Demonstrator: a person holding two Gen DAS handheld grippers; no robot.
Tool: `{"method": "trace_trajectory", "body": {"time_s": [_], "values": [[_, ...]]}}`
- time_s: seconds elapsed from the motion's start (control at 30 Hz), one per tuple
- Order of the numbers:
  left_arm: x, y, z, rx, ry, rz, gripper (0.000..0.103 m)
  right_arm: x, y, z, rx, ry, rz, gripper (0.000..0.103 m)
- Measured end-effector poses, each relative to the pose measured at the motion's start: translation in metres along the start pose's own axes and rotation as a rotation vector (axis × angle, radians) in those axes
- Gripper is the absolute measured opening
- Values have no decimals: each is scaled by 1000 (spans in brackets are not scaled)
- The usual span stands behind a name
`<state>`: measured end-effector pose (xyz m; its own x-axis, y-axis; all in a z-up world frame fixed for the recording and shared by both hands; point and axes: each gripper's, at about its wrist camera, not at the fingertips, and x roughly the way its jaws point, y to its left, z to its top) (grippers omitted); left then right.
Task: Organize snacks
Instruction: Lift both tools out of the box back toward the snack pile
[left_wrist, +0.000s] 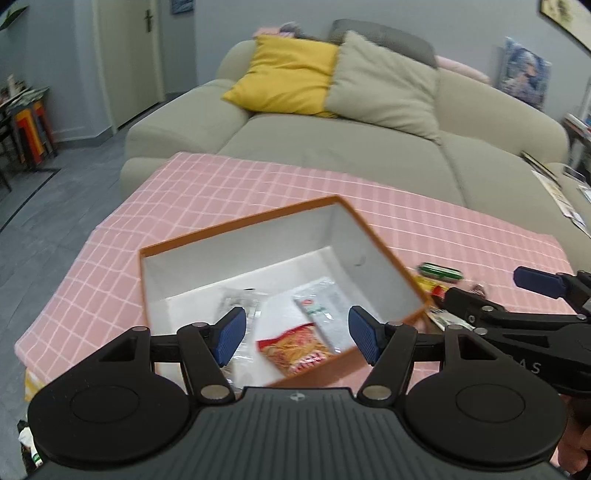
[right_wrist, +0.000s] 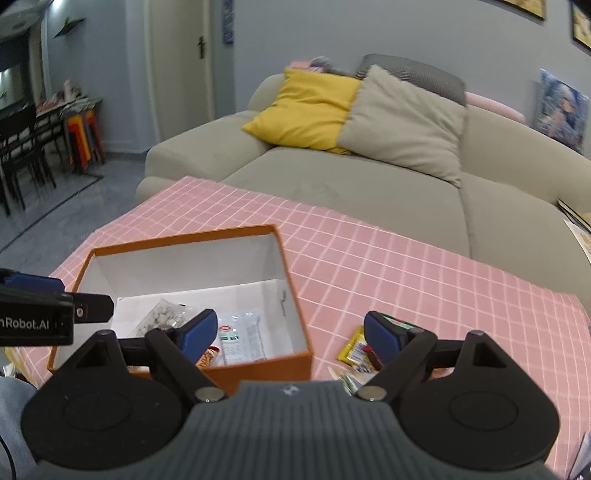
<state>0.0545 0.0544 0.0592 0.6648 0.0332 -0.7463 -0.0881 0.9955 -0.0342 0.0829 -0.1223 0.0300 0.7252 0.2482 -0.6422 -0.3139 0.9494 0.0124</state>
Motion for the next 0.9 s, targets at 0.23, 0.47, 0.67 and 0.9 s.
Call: {"method": "trace_trajectory", "body": {"time_s": [0.23,0.47,0.67,0.9], "values": [[4,-35,-22,44,3,-91,75,-19,-26,-32,53,-3,-36,84],[19,-60,-40,56,49,-157,75,-23,-55,-76,112,44,-105,84],[31,-79,-56,94,66,-196,75,-17,-79,-115,162,110,-175,84],[52,-99,-67,109,108,-225,74,-10,-99,-140,204,125,-217,84]]}}
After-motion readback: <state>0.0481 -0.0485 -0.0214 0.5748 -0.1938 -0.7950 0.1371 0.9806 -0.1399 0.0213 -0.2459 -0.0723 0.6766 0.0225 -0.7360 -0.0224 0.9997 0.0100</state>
